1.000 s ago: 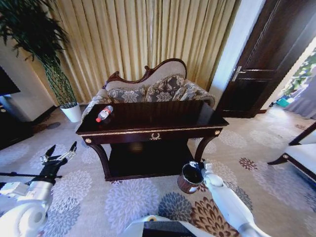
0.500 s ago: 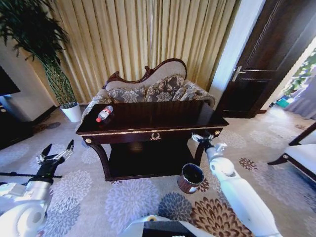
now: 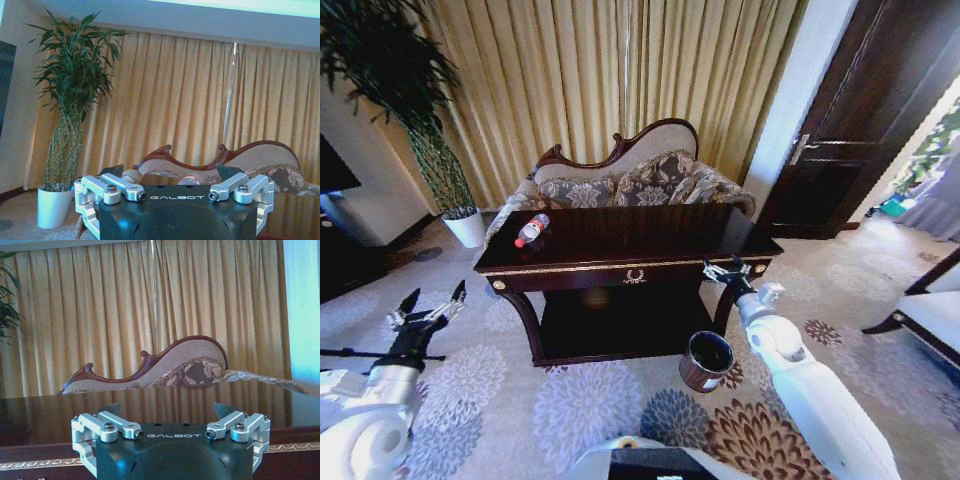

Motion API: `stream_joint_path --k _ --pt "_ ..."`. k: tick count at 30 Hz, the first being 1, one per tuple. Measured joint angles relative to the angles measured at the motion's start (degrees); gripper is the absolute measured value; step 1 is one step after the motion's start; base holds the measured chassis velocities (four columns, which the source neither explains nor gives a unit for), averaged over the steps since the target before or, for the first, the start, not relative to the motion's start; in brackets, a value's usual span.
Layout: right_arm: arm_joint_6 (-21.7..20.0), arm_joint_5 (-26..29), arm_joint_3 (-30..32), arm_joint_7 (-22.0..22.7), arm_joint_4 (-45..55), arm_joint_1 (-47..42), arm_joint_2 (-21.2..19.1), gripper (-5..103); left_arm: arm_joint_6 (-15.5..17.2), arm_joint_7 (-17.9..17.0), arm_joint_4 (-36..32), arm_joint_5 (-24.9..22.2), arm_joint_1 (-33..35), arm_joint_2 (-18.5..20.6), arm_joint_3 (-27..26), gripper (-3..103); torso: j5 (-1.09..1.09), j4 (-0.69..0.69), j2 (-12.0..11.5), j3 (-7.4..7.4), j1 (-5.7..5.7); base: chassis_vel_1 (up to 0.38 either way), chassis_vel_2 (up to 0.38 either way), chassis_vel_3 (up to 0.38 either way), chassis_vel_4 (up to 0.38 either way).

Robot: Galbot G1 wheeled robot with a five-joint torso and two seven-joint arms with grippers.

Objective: Move to the front of the table and place the trash on the table into the trash bin.

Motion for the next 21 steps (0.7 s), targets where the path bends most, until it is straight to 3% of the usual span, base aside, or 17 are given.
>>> stream_joint_path --k 11,21 --pt "-0.1 0.2 0.1 -0.3 1.5 -0.3 0.1 100 1.5 -1.0 -0.7 0.1 -0.4 0.5 -0.5 100 0.00 0.00 0.0 0.00 -0.01 -0.020 0.024 0.022 -0.017" --pt "-0.2 0.1 0.0 -0.4 1.8 -0.9 0.3 100 1.6 -1.1 -0.8 0.2 -0.4 0.2 -0.3 100 0.00 0.00 0.0 0.01 0.01 -0.127 0.142 0.133 -0.135"
